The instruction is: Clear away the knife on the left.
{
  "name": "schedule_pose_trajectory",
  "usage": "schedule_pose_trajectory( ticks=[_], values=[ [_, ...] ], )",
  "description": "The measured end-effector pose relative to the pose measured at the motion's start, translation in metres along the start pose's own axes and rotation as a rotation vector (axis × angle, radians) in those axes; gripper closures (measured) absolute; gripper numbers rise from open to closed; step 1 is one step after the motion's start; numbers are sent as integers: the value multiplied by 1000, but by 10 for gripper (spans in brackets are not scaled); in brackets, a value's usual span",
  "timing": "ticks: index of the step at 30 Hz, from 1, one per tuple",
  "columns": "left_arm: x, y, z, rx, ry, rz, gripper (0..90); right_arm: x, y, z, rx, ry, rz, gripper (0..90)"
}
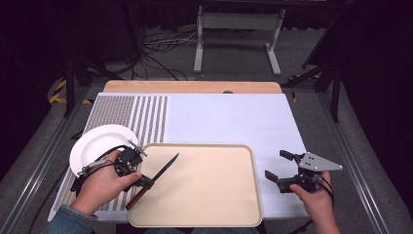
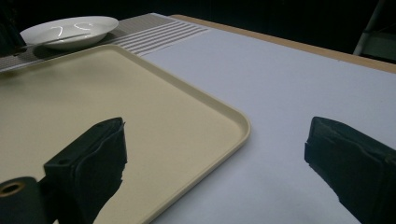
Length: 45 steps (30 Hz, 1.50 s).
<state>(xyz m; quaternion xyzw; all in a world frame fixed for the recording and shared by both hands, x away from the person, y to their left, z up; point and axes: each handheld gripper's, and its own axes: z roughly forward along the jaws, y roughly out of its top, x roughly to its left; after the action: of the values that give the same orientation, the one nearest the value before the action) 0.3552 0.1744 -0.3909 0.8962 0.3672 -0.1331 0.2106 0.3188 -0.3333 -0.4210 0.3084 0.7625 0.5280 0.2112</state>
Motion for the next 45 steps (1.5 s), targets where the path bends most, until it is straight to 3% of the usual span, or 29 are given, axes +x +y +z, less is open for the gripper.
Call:
schedule_pose_trajectory(
  ticks=[8,13,28,45],
  values=[
    [2,3,9,22,8,-40,778,0,0,1,4,1,0,61],
    [1,5,15,29,22,-35,778,0,0,1,6,1,1,61],
    [3,10,29,61,58,-73,777,-1,-1,0,-5,7,7,61],
    [5,11,37,101,64,-112,775,-1,0,-1,-6,8,6,61]
  ],
)
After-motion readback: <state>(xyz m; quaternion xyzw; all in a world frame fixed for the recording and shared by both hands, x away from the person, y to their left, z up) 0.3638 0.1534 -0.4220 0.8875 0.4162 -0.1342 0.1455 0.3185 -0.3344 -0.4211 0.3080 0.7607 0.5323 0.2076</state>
